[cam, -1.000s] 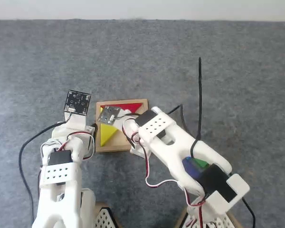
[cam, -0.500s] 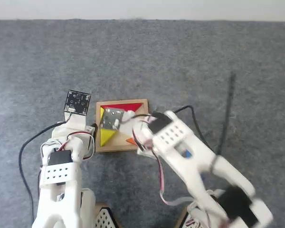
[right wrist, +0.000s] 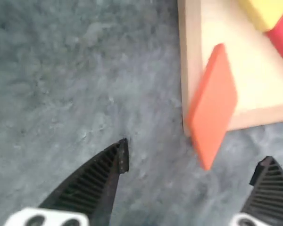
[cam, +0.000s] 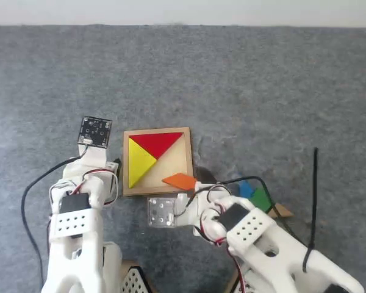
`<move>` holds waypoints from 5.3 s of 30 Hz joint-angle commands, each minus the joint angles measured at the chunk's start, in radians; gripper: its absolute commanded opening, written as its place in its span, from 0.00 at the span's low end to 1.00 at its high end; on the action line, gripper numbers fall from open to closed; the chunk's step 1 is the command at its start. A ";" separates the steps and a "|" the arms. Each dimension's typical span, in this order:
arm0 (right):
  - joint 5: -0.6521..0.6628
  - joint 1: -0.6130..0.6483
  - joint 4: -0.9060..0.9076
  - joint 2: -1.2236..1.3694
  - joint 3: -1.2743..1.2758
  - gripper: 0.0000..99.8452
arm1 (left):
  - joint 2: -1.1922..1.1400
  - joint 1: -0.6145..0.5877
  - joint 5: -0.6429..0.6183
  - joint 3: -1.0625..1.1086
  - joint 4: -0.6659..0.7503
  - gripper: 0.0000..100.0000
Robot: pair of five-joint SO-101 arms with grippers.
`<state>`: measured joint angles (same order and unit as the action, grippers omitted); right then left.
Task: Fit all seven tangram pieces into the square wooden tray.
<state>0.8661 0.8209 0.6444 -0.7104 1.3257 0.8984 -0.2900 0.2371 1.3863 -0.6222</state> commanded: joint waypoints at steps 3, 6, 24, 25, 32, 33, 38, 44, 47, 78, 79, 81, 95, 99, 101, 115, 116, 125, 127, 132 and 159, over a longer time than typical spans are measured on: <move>0.092 -0.010 -0.193 -0.045 0.054 0.40 | 0.031 -0.011 0.000 -0.027 -0.006 0.21; 0.146 -0.007 -0.275 -0.044 0.094 0.40 | 0.031 -0.011 0.002 -0.027 -0.003 0.21; 0.276 -0.008 -0.325 -0.035 0.181 0.16 | 0.025 -0.006 0.003 -0.027 -0.003 0.21; 0.276 -0.008 -0.338 -0.035 0.181 0.16 | 0.025 -0.006 0.003 -0.027 -0.003 0.21; 0.276 -0.016 -0.349 -0.035 0.183 0.16 | 0.025 -0.006 0.003 -0.027 -0.003 0.21; 0.276 -0.024 -0.352 -0.035 0.184 0.15 | 0.025 -0.006 0.003 -0.027 -0.003 0.21; 0.273 -0.042 -0.361 -0.045 0.180 0.03 | 0.025 -0.006 0.005 -0.027 -0.003 0.21; 0.272 -0.076 -0.455 -0.036 0.189 0.03 | 0.025 -0.006 0.005 -0.027 -0.003 0.21; 0.269 -0.079 -0.444 -0.044 0.186 0.03 | 0.025 -0.006 0.005 -0.027 -0.003 0.21; 0.186 0.061 -0.159 -0.159 0.055 0.14 | 0.025 -0.006 0.005 -0.027 -0.003 0.21; 0.178 0.079 -0.173 -0.159 0.055 0.14 | 0.025 -0.006 0.005 -0.027 -0.003 0.21; 0.163 0.101 -0.209 -0.136 0.051 0.14 | 0.026 -0.006 0.005 -0.025 -0.003 0.21; -0.152 0.094 -0.151 0.306 -0.276 0.21 | 0.028 -0.009 0.005 -0.025 -0.003 0.21; -0.160 0.094 -0.131 0.332 -0.295 0.21 | 0.028 -0.009 0.005 -0.025 -0.003 0.21; -0.160 0.094 -0.128 0.335 -0.298 0.21 | 0.028 -0.009 0.005 -0.025 -0.003 0.21; -0.157 0.093 -0.127 0.501 -0.387 0.20 | 0.028 -0.009 0.002 -0.025 -0.003 0.21; -0.157 0.091 -0.127 0.501 -0.390 0.18 | 0.028 -0.011 0.002 -0.025 -0.003 0.21; -0.157 0.062 -0.125 0.501 -0.417 0.03 | 0.028 -0.011 0.002 -0.025 -0.003 0.21; -0.170 0.041 -0.125 0.501 -0.433 0.03 | 0.028 -0.011 0.002 -0.025 -0.003 0.21; -0.209 0.018 -0.082 0.467 -0.460 0.02 | 0.028 -0.011 0.003 -0.025 -0.003 0.21; -0.215 0.004 0.018 0.378 -0.463 0.27 | 0.029 -0.011 0.003 -0.025 -0.003 0.21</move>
<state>0.6636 0.8332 0.6475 -0.2624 0.9145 0.8984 -0.2946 0.2371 1.3863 -0.6222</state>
